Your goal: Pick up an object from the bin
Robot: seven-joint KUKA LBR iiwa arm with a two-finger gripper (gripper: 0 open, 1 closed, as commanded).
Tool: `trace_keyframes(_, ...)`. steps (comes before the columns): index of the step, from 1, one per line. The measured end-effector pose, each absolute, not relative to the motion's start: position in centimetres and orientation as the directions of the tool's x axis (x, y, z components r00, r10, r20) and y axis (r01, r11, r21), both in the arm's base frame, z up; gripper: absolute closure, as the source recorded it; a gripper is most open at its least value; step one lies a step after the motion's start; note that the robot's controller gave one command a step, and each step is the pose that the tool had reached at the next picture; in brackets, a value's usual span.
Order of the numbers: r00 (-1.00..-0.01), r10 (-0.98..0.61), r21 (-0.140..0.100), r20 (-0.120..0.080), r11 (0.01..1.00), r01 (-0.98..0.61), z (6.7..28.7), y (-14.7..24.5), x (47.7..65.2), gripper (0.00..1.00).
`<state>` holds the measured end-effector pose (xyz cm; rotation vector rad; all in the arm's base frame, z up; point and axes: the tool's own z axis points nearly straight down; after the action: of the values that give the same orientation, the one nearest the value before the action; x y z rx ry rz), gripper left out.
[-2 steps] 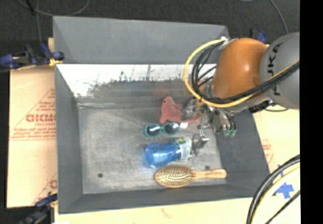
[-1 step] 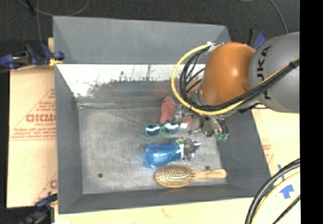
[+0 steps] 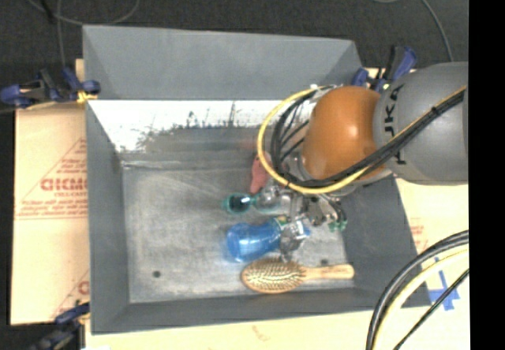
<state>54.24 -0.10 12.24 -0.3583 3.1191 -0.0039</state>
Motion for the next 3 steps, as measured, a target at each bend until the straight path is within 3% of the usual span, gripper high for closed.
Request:
trace_keyframes(1, -0.962, -0.272, -0.003, -0.007, 0.962, -0.272, 7.9, 0.1, 54.6, 0.00)
trace_keyframes(2, -0.938, -0.347, -0.009, 0.000, 0.938, -0.347, 7.8, 1.6, 53.9, 1.00)
trace_keyframes(3, -0.938, -0.347, -0.009, 0.000, 0.938, -0.347, 7.8, 1.6, 53.9, 1.00)
